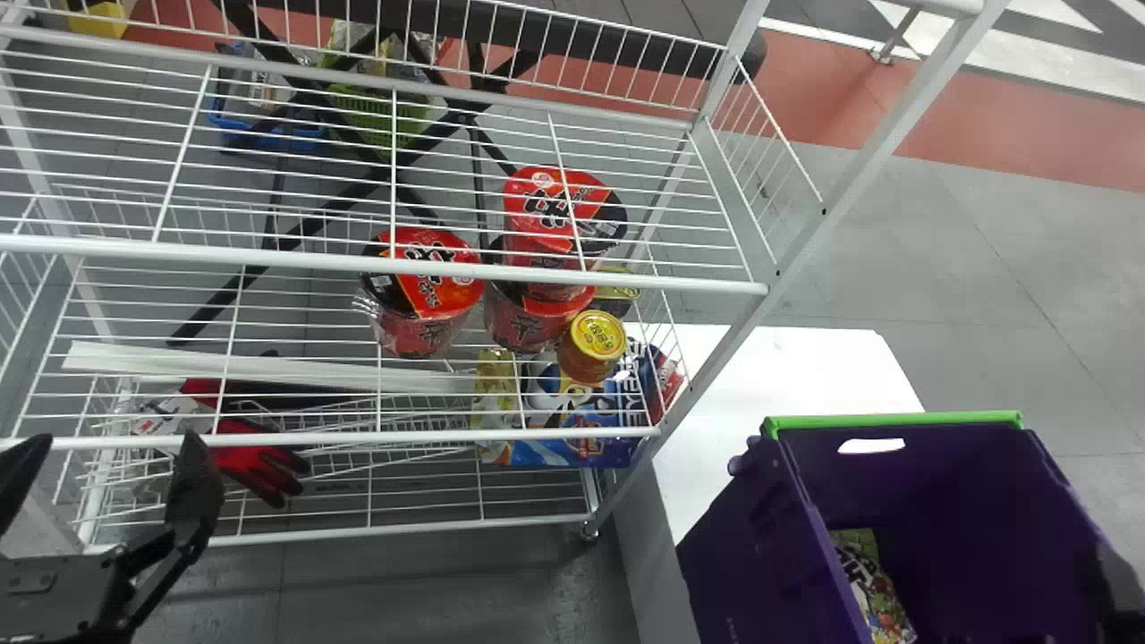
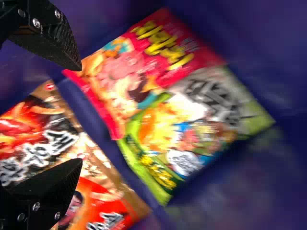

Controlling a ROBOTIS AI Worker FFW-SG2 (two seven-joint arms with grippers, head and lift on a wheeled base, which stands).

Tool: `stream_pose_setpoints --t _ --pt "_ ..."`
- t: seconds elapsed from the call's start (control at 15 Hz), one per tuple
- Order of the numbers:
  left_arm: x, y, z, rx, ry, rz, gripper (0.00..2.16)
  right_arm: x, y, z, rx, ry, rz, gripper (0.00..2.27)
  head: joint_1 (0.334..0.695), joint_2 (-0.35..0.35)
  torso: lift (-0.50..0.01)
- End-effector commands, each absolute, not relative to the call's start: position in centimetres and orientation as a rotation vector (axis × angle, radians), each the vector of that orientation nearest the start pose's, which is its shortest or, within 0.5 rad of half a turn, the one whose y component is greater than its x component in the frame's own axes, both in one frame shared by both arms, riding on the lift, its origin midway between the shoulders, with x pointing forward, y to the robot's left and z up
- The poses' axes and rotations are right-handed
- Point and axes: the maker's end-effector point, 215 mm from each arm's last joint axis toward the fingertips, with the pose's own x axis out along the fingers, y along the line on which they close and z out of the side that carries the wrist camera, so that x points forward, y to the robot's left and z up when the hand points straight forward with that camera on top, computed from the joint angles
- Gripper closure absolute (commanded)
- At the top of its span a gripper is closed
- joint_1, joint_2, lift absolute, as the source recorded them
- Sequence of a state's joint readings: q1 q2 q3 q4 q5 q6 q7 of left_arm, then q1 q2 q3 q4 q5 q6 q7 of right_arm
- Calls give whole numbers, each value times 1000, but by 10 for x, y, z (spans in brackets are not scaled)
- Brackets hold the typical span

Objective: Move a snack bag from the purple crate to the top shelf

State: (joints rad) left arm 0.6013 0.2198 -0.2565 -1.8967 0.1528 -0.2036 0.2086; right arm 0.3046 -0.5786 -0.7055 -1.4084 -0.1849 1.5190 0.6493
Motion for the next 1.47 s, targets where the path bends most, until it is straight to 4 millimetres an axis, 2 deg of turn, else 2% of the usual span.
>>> stream_pose_setpoints --t 0.0,0.2,0.4,0.6,1.4 --pt "378 163 -420 -88 132 -86 83 163 -599 -578 549 1431 -321 147 695 -350 -452" --pt "378 163 -419 -96 122 -79 83 185 -609 -587 500 1403 -269 147 695 -350 -452" --pt "378 164 -413 -114 94 -65 83 205 -598 -600 437 1410 -177 147 695 -350 -452" --pt "380 164 -406 -123 71 -60 83 205 -580 -622 395 1458 -128 144 695 -350 -452" --pt "388 173 -411 -119 69 -43 83 203 -531 -664 239 1556 -4 144 695 -350 -452"
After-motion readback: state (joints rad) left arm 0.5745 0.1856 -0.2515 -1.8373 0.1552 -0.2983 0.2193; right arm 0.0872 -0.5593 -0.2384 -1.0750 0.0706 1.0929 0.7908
